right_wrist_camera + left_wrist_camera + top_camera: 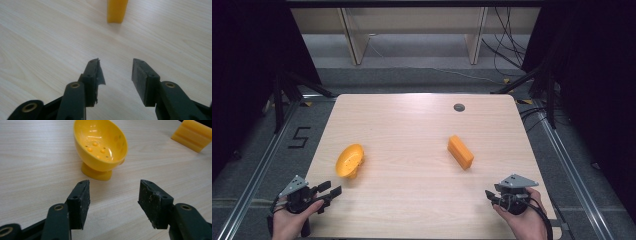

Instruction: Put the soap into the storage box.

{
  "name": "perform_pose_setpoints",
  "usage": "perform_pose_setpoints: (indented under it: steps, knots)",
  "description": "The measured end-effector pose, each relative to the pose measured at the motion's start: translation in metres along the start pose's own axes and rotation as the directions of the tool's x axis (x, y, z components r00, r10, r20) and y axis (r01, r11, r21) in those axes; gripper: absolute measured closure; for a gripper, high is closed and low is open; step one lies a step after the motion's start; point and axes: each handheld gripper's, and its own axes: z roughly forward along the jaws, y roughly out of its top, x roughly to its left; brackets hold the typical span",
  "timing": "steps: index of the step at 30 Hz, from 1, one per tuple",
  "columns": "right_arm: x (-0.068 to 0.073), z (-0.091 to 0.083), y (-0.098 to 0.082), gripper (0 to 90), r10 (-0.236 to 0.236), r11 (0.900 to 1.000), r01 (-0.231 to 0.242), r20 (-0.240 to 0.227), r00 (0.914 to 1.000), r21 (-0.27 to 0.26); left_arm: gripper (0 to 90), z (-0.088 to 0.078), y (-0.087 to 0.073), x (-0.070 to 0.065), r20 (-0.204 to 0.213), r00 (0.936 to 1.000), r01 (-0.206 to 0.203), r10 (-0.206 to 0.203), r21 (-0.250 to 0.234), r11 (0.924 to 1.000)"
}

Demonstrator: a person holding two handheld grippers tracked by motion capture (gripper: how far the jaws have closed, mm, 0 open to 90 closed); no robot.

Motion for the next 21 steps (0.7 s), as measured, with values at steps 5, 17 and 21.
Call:
perform_pose_setpoints:
  steps: [5,17,21]
  knots:
    - [0.002,0.001,0.007,49.3,0.015,1.000,-0.015,0.009,0.9998,-0.010,40.9,-0.001,0.000,0.000,0.013,0.9998,-0.016,0.016,0.007,0.9999]
    - [0.003,0.013,0.040,46.8,-0.013,1.000,0.013,0.018,0.9998,-0.013,39.4,0.000,-0.001,-0.001,0.015,0.9994,-0.033,0.033,0.029,0.9991]
    - [0.001,0.019,0.051,45.9,-0.017,1.000,0.017,0.022,0.9996,-0.010,39.1,0.000,-0.001,-0.001,0.020,0.9990,-0.041,0.040,0.034,0.9986]
